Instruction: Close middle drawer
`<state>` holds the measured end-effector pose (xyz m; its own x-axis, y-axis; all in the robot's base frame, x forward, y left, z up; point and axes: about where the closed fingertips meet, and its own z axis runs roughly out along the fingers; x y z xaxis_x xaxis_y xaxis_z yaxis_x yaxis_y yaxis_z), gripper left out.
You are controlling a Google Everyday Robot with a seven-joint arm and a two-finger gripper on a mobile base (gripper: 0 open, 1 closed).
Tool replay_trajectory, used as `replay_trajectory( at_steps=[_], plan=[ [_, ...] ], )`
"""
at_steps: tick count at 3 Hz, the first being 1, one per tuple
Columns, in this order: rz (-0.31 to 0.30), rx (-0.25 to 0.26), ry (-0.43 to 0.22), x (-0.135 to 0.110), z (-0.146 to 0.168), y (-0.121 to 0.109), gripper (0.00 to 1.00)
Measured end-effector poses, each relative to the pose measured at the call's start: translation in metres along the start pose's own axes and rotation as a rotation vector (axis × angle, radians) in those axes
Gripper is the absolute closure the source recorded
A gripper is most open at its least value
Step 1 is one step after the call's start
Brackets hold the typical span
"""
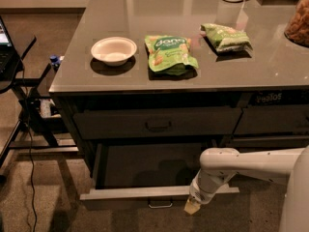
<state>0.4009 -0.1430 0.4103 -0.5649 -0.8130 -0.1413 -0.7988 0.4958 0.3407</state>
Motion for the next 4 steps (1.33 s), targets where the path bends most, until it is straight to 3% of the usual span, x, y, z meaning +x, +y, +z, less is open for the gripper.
replay_trajectory(
  at_steps=[2, 3, 4],
  plan=[
    [0.002, 0.079, -0.037, -0.015, -0.010, -0.020, 1.00],
    [-0.019, 0.174, -0.075, -0.059, -0.026, -0.053, 1.00],
    [-0.019, 0.174, -0.075, -0.059, -0.026, -0.053, 1.00]
  ],
)
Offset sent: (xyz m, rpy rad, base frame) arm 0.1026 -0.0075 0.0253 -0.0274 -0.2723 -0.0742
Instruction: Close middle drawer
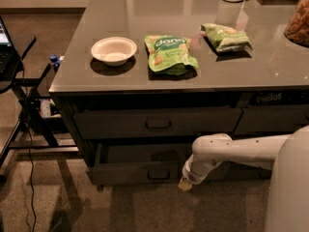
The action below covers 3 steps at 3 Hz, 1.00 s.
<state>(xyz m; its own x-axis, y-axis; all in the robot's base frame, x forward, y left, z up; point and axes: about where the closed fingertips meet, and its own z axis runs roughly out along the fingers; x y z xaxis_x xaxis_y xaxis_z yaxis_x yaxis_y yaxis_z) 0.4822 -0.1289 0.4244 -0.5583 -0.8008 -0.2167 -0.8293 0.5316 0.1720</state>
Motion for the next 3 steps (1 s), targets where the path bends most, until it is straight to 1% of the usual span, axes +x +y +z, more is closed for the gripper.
replay_trajectory(
  at_steps=[1, 2, 3],
  plan=[
    [0.034, 0.014, 0.002, 0.002, 0.012, -0.008, 1.00],
    [0.068, 0.069, 0.002, -0.005, 0.025, -0.029, 1.00],
    [0.078, 0.110, 0.002, -0.012, 0.028, -0.042, 1.00]
  ],
)
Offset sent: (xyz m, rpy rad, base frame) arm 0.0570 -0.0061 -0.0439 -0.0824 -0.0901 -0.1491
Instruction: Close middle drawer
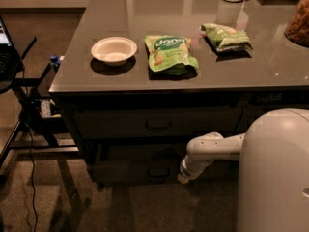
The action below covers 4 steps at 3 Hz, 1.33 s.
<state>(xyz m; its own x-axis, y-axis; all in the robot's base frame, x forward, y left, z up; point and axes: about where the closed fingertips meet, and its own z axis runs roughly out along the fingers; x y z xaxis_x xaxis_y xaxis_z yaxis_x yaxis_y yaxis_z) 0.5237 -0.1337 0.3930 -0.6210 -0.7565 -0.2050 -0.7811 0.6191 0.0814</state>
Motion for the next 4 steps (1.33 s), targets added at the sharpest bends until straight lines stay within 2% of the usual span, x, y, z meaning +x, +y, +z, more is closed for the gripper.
replay_trajectory(
  at_steps=[1, 2, 3, 4],
  plan=[
    [0.006, 0.060, -0.008, -0.015, 0.005, -0.031, 1.00],
    [0.010, 0.062, -0.005, -0.015, 0.008, -0.030, 1.00],
    [0.056, 0.106, -0.026, -0.025, 0.017, -0.051, 1.00],
    [0.061, 0.116, -0.030, -0.025, 0.019, -0.055, 1.00]
  ],
)
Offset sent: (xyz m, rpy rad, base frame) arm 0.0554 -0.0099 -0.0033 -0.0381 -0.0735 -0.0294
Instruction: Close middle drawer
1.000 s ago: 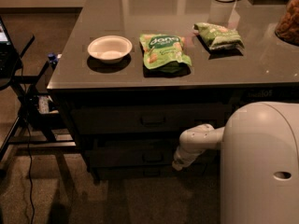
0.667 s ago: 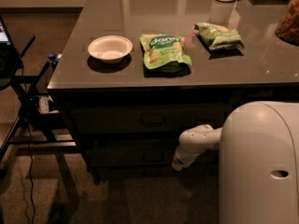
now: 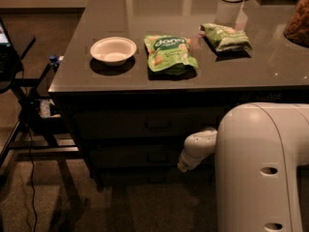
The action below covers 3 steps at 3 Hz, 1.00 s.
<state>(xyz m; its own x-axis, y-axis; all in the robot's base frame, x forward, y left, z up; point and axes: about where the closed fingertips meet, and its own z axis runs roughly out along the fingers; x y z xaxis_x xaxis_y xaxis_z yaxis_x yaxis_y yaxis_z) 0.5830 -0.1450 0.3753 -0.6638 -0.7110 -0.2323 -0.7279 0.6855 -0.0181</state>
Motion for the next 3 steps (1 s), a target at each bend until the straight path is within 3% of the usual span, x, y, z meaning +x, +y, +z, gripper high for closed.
replay_trajectory(
  at_steps=[1, 2, 3],
  plan=[
    [0.022, 0.063, -0.024, -0.007, 0.008, -0.029, 1.00],
    [0.022, 0.063, -0.024, -0.007, 0.008, -0.029, 1.00],
    [0.059, 0.018, 0.018, 0.021, -0.007, -0.024, 1.00]
  ],
)
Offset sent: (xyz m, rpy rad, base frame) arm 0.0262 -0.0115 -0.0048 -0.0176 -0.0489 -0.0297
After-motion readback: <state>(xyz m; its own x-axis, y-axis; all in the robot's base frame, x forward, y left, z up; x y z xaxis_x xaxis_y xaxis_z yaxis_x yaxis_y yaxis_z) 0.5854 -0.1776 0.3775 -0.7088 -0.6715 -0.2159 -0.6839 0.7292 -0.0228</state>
